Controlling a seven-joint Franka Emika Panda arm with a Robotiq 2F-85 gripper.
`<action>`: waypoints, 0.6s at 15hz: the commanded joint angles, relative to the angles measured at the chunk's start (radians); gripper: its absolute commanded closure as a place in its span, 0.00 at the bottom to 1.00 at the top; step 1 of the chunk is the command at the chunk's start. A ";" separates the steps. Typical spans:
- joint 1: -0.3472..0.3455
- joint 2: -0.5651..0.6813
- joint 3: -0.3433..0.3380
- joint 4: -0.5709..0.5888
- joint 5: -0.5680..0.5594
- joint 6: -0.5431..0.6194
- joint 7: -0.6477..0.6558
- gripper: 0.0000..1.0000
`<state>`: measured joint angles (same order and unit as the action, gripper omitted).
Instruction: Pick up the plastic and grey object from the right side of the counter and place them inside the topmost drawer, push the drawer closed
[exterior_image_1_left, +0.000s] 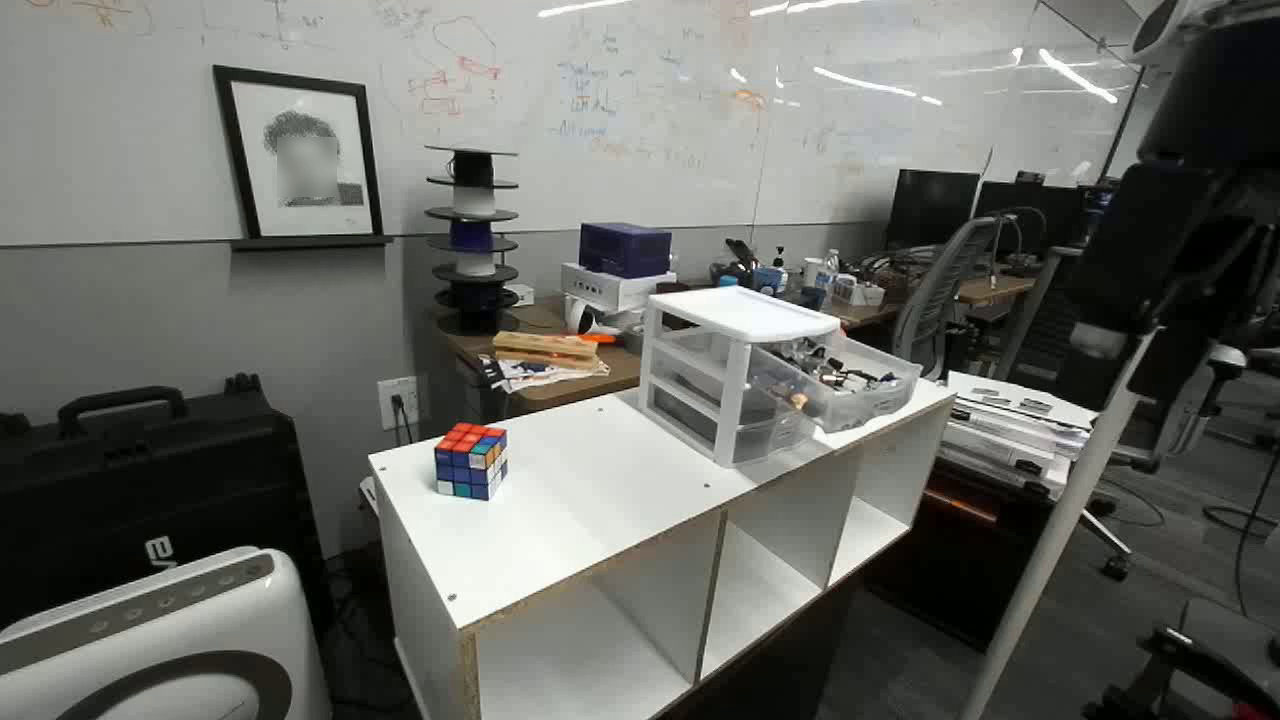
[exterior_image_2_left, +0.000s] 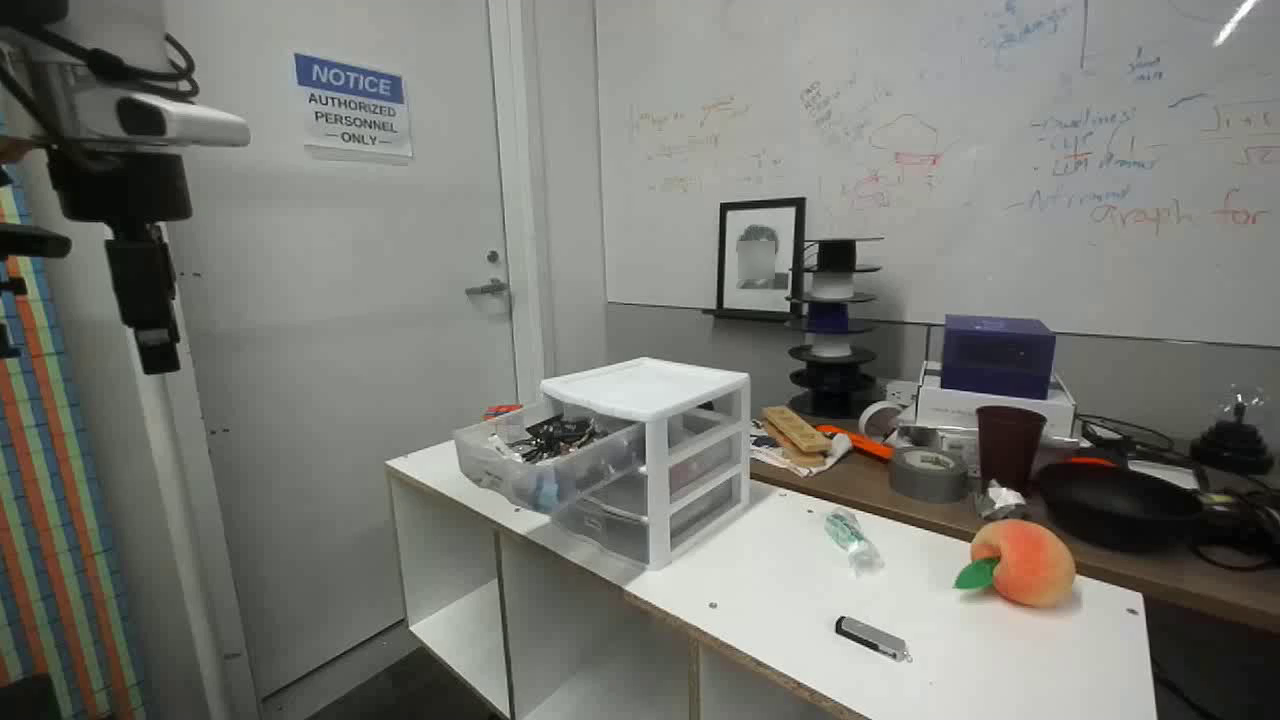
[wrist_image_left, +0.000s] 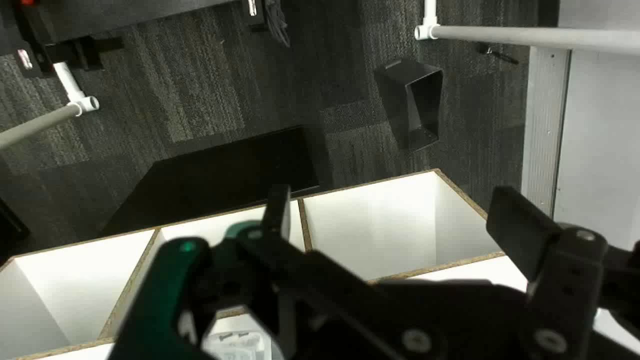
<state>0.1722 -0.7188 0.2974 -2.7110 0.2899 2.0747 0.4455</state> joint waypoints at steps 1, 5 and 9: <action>0.002 0.000 -0.002 0.004 -0.002 -0.001 0.001 0.00; 0.001 -0.004 -0.002 0.010 -0.002 -0.001 0.001 0.00; 0.001 -0.004 -0.002 0.010 -0.002 -0.001 0.001 0.00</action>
<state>0.1722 -0.7234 0.2974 -2.7026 0.2899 2.0756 0.4455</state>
